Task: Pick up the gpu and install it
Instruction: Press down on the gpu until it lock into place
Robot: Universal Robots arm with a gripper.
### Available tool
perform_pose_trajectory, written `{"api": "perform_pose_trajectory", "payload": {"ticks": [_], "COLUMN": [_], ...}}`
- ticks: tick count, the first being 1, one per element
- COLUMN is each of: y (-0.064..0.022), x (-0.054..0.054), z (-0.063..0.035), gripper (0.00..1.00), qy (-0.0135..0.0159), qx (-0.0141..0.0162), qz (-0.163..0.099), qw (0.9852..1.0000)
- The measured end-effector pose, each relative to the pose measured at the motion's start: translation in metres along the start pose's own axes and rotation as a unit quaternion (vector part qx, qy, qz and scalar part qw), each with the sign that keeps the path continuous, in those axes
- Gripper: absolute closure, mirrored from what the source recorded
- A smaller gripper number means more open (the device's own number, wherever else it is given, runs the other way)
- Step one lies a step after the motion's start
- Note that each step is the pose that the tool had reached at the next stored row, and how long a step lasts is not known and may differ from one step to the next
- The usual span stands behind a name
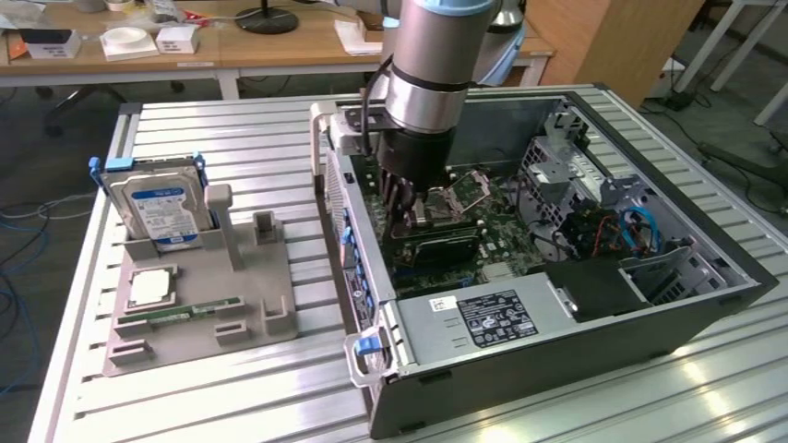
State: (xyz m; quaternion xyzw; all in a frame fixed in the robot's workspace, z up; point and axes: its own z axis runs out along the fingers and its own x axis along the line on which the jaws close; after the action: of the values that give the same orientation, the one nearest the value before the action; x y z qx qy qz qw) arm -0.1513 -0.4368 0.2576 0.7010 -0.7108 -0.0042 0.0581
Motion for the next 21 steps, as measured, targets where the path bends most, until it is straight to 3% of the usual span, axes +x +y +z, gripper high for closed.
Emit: {"api": "perform_pose_trajectory", "payload": {"ticks": [3, 8, 15, 18, 19, 21], "y": [0.0003, 0.0014, 0.0013, -0.0003, -0.0009, -0.0015], "x": [0.0, 0.001, 0.001, 0.001, 0.001, 0.001], "z": [-0.0037, -0.0139, -0.0161, -0.0164, -0.0165, -0.0166], "gripper": [0.9, 0.9, 0.9, 0.9, 0.9, 0.9], "qy": [-0.0014, -0.0003, 0.0006, 0.0006, 0.0007, 0.0009], "qx": [0.0013, 0.0015, 0.0008, -0.0059, -0.0093, -0.0196], "qz": [0.0, 0.0, 0.0, 0.0, 0.0, -0.001], "qw": [1.0, 1.0, 1.0, 1.0, 1.0, 0.9998]}}
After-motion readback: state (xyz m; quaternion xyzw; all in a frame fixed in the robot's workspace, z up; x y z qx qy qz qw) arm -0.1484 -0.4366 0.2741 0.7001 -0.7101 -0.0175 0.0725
